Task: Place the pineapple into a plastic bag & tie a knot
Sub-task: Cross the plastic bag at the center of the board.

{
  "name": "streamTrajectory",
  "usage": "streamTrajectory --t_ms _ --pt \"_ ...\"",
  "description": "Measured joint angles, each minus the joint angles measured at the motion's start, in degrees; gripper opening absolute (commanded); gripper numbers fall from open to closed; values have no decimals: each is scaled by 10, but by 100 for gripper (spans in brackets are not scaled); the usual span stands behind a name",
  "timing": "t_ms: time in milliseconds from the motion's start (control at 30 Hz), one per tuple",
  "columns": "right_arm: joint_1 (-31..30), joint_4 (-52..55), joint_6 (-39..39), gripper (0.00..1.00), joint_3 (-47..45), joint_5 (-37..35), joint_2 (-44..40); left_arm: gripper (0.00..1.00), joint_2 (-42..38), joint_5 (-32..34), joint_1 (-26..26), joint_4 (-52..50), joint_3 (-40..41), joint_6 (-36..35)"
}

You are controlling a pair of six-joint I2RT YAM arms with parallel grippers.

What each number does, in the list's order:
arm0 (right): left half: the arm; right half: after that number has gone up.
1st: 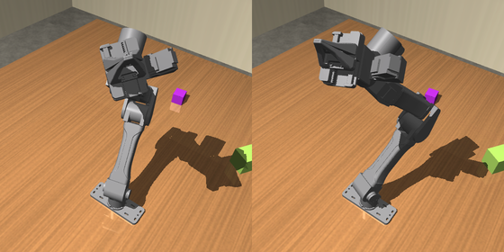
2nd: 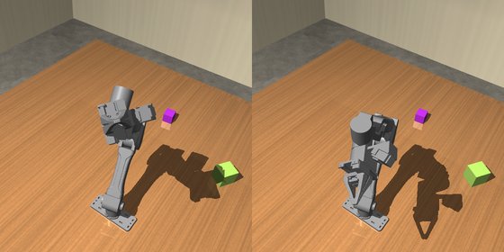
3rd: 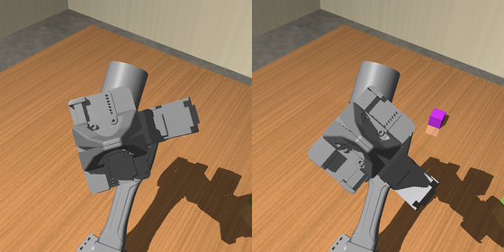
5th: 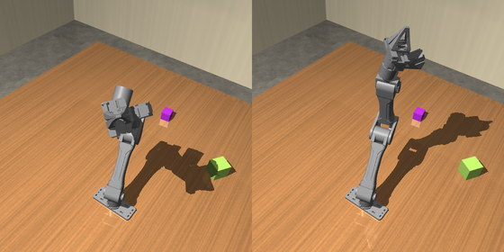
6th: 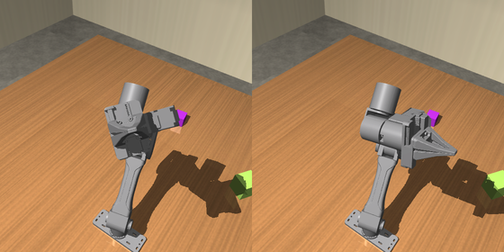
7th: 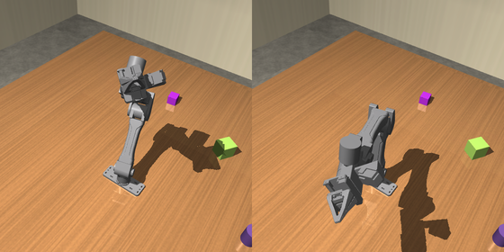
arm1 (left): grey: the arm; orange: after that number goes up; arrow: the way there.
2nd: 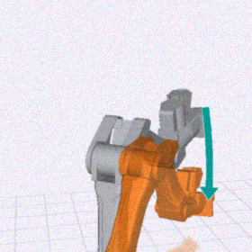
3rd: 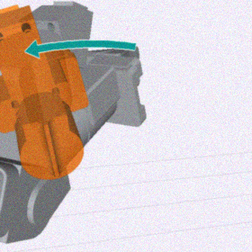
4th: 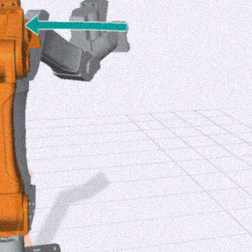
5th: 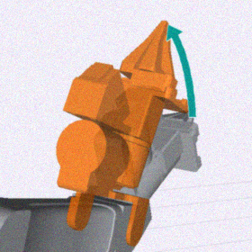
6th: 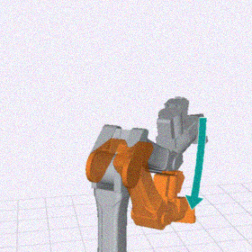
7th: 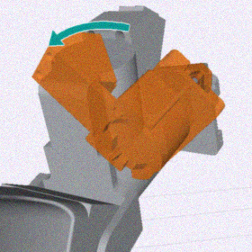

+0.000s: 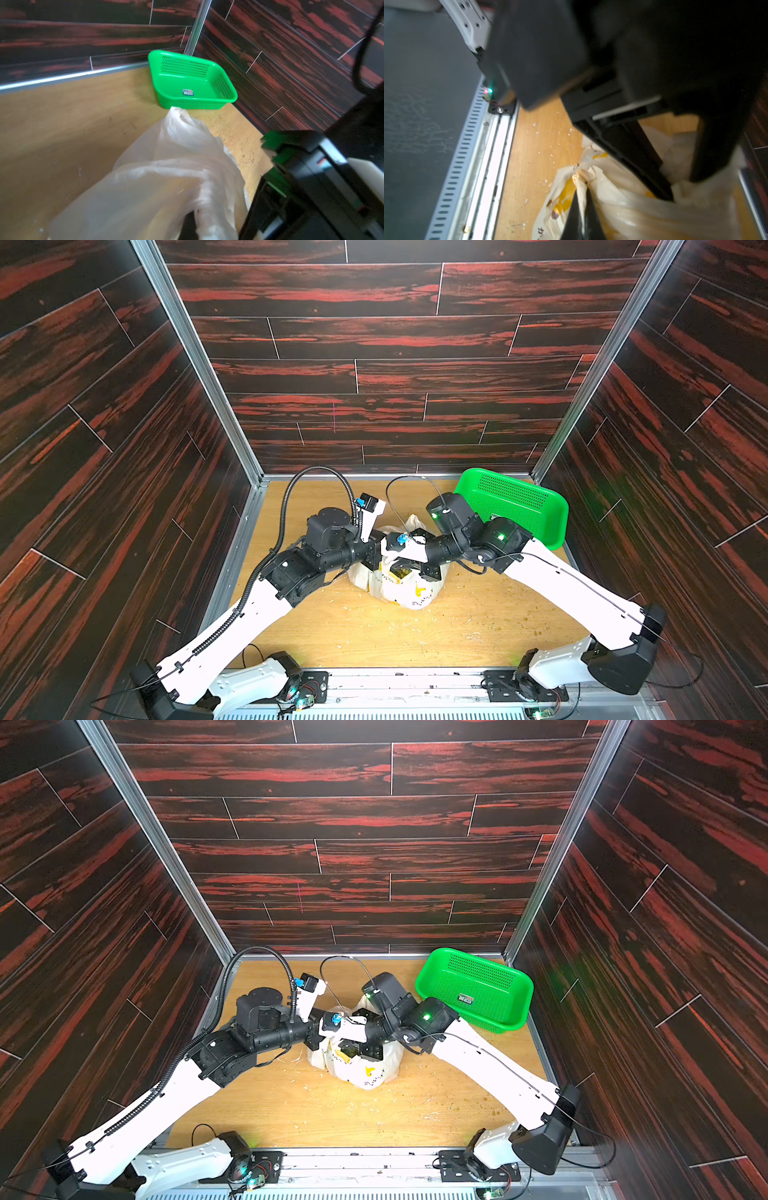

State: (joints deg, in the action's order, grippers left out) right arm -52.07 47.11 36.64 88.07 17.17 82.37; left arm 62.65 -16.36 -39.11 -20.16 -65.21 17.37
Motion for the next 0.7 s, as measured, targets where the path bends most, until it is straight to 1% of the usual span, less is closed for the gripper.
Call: streamTrajectory --t_ms 333,433,700 --pt "-4 0 9 0 -40 -36 -26 0 -11 7 2 -12 -3 -6" --pt "-4 -8 4 0 -46 -29 -40 0 -13 2 2 -3 -3 6" --pt "-1 -64 -21 0 -104 10 -101 0 -13 -2 2 10 -3 33"
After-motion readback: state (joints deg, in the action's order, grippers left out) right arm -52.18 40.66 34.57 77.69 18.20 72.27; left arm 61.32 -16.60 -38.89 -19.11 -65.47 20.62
